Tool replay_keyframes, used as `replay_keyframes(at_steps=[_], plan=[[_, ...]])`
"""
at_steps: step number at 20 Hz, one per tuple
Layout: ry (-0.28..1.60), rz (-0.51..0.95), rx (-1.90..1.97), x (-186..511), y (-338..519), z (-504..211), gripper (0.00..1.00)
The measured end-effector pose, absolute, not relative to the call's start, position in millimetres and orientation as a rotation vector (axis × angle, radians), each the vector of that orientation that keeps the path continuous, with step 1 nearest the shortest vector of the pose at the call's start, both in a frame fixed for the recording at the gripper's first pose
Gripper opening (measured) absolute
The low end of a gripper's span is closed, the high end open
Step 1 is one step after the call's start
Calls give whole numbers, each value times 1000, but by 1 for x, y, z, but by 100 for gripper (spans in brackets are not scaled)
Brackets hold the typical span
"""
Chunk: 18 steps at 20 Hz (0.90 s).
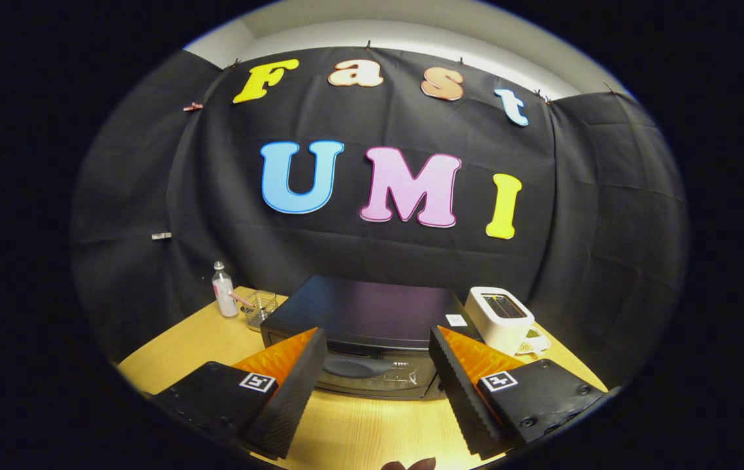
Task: Open the toaster oven, put the food inside, and close the toaster oven door.
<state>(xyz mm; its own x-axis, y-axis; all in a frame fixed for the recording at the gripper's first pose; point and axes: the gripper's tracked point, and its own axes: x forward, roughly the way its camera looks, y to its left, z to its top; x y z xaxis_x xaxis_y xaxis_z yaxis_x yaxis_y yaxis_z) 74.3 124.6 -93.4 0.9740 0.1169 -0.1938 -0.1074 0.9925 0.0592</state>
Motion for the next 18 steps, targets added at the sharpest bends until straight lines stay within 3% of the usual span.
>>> replay_keyframes(at_steps=[8, 18], plan=[[386, 87, 91, 103, 145, -166, 98], [416, 79, 132, 140, 159, -167, 97]])
